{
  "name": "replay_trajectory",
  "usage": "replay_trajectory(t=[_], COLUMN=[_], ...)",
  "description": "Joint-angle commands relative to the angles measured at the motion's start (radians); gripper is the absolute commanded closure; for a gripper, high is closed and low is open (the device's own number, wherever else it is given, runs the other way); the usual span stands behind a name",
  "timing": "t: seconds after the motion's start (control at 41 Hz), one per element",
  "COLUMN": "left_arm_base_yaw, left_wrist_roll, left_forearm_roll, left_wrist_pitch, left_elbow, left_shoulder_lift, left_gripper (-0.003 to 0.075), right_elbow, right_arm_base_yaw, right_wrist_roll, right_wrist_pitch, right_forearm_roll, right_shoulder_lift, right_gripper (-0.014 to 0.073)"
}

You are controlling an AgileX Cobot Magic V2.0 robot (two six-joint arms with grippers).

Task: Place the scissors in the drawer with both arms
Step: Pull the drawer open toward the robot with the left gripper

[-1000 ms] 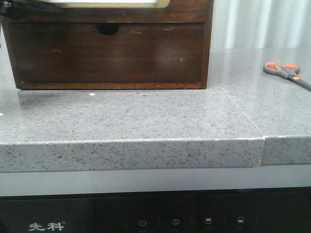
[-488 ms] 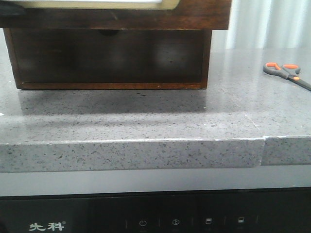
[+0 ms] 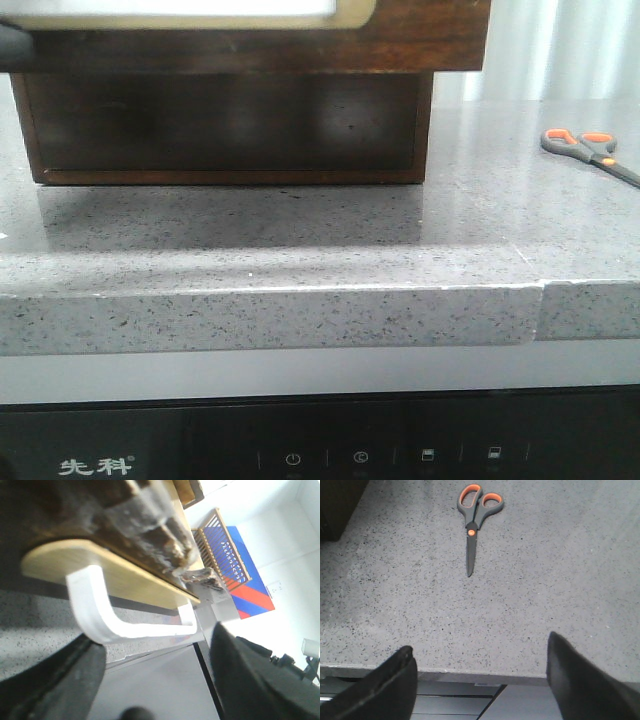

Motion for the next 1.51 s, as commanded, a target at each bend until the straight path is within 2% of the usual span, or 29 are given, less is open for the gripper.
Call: replay_trajectory(t=[0.0,0.341,0.537,0.585,0.756,0.854,1.024,1.146,1.341,1.488], left_arm_base_yaw=[-0.008,-0.008,-0.008,-0.008,-0.008,-0.008,-0.011,-0.085,-0.379,-0.532], left_wrist_roll=[0.013,-0.015,-0.061,-0.106,-0.325,-0.459,-0.622,-0.674,-0.669,-0.702], left_forearm_roll=[-0.087,0.041,0.115,0.194,0.633,0.902,1.262,1.385,1.566,1.608], left_wrist_pitch=[0.074,0.151,0.135,0.113,0.057,0.057,0.071,0.048,-0.040,-0.122], left_elbow=[-0.029,0.015,-0.008,-0.043,-0.237,-0.367,-0.502,-0.529,-0.529,-0.529], left_shoulder_lift=[-0.015,-0.046,-0.141,-0.167,-0.239,-0.259,-0.261,-0.263,-0.263,-0.263], left_gripper=[0.0213,0.0213,0.0230,0.0230,0.0230,0.0230,0.0230,0.0230,0.0230,0.0230], right_elbow=[-0.033,-0.033,-0.033,-0.033,-0.033,-0.033,-0.033,-0.033,-0.033,-0.033], right_arm_base_yaw=[0.002,0.002,0.002,0.002,0.002,0.002,0.002,0.002,0.002,0.002], right_wrist_roll=[-0.010,-0.010,-0.010,-0.010,-0.010,-0.010,-0.010,-0.010,-0.010,-0.010], right_wrist_pitch=[-0.076,-0.076,-0.076,-0.076,-0.076,-0.076,-0.076,-0.076,-0.076,-0.078], right_forearm_roll=[-0.021,-0.021,-0.021,-0.021,-0.021,-0.021,-0.021,-0.021,-0.021,-0.021], right_shoulder_lift=[0.010,0.010,0.010,0.010,0.010,0.010,0.010,0.010,0.010,0.010], right_gripper=[0.0034,0.0034,0.0034,0.0034,0.0034,0.0034,0.0034,0.0034,0.0034,0.0034])
